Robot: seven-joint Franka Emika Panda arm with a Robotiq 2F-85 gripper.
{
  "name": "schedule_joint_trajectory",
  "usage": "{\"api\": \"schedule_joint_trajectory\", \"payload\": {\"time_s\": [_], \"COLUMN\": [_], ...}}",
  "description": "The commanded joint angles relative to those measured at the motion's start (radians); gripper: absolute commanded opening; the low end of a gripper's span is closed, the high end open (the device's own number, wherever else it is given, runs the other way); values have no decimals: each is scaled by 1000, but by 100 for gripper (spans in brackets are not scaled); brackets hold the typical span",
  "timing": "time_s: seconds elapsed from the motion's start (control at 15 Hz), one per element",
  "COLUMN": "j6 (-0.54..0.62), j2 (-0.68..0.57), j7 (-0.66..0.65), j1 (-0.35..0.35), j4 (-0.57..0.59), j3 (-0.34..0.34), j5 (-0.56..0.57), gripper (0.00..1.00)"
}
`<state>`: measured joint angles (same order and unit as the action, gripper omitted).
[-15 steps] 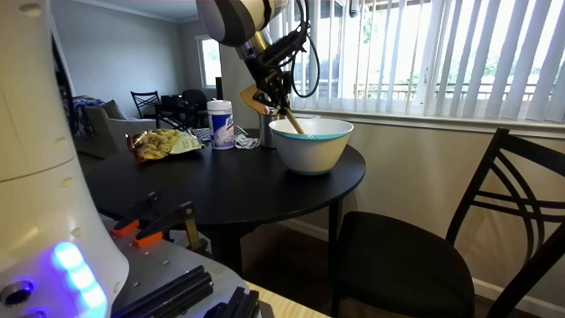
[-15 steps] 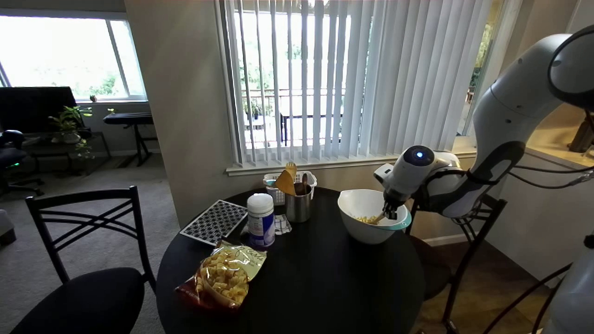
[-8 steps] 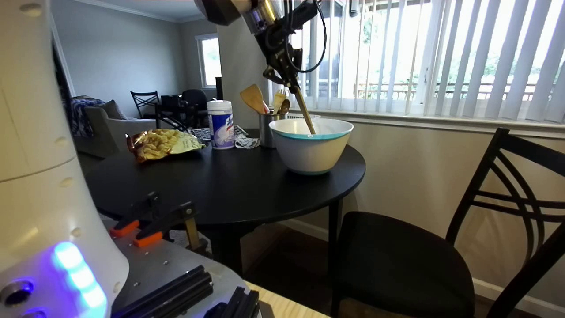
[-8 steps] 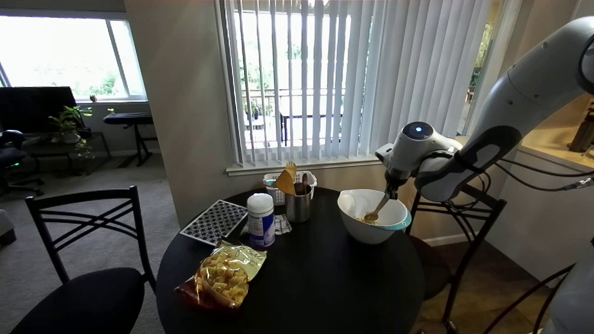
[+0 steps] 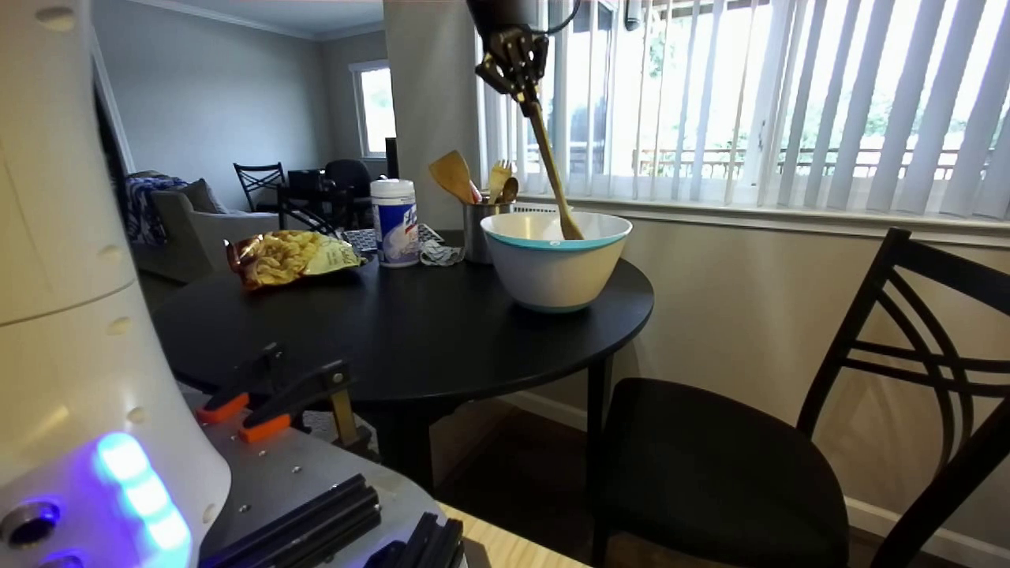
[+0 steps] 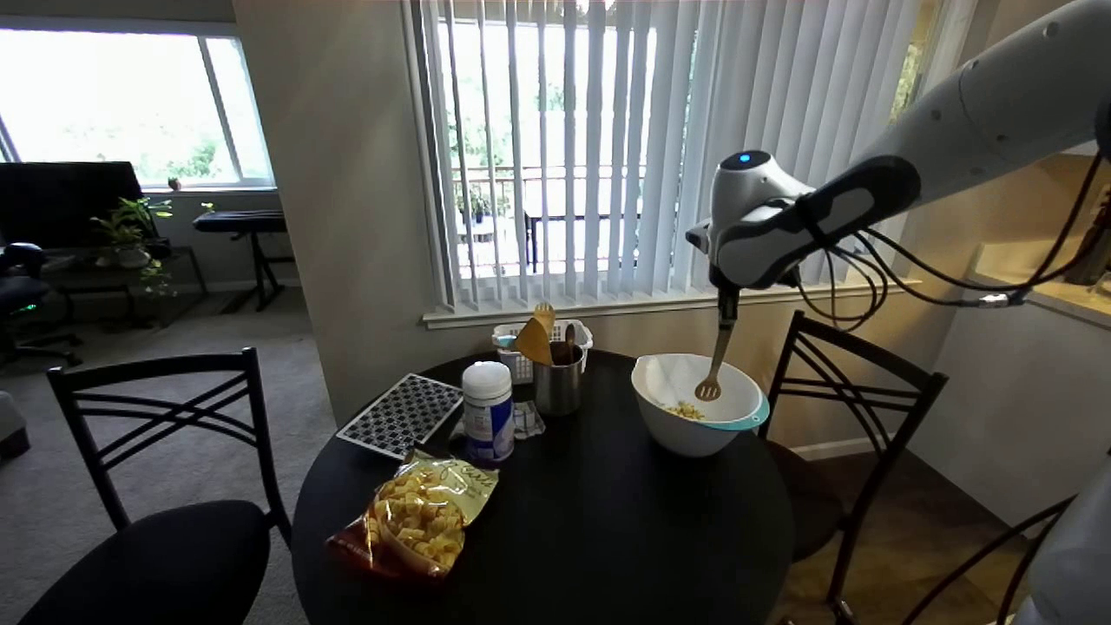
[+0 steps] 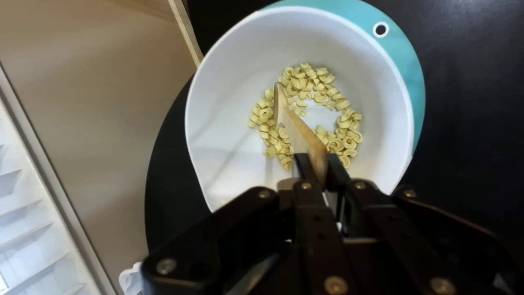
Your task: Use the wooden spoon to stir the objects in the white bowl.
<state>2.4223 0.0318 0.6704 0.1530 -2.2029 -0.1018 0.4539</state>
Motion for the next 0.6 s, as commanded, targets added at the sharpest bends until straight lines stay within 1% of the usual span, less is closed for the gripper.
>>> {"api": "schedule_joint_trajectory", "payload": {"time_s": [0.0,0.2,0.53], "j6": [-223,-333,-441], "j2": [-2,-33,-124], "j7": [89,133,246], "j1": [-52,-72,-105], "j4": [195,313,402], "j3": [55,67,69], "j5": [-60,-92,-224], "gripper": [5,5,5]}}
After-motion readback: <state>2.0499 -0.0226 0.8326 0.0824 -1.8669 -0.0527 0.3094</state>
